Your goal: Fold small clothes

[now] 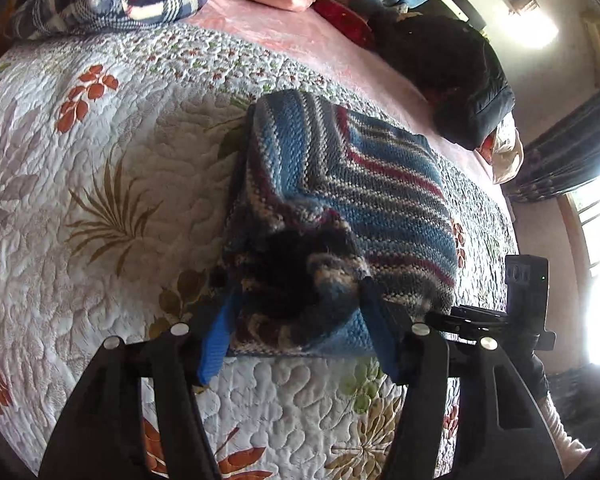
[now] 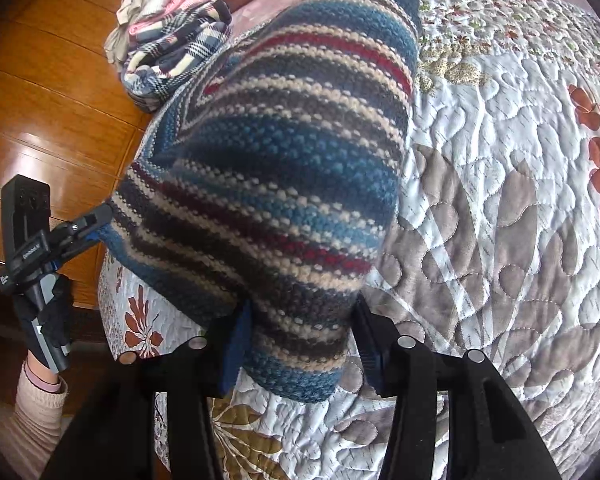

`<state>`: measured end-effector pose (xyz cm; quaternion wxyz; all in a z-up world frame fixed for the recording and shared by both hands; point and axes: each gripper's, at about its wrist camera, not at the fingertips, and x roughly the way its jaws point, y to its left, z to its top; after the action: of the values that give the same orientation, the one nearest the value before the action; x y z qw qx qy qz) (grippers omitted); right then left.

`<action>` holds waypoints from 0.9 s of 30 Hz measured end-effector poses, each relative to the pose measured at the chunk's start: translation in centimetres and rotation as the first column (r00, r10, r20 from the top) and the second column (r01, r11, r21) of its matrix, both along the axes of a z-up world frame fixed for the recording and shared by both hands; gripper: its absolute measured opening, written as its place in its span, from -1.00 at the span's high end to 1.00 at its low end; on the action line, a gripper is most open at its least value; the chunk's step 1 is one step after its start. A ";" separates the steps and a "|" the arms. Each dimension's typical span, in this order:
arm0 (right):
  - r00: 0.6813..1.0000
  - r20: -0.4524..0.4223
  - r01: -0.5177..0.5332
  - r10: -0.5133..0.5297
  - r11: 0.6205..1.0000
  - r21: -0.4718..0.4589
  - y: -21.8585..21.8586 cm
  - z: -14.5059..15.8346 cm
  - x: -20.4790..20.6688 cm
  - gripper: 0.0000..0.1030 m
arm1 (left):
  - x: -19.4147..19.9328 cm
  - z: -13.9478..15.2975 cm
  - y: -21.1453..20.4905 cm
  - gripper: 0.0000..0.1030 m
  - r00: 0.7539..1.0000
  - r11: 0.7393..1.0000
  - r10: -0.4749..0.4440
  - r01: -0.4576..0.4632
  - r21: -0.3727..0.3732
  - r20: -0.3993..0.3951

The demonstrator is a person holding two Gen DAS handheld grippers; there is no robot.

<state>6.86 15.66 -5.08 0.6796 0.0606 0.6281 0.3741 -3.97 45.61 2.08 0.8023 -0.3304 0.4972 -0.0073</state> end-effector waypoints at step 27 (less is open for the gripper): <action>0.999 0.033 -0.028 0.028 1.000 0.001 0.5 1.6 0.4 -0.08 | -2.7 -2.2 2.1 -0.27 0.998 0.997 0.047 -0.045 -0.067 0.034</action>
<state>7.29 16.14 -3.50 0.6845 0.0461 0.6175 0.3847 -6.63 47.75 -0.11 0.7996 -0.3681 0.4743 -0.0112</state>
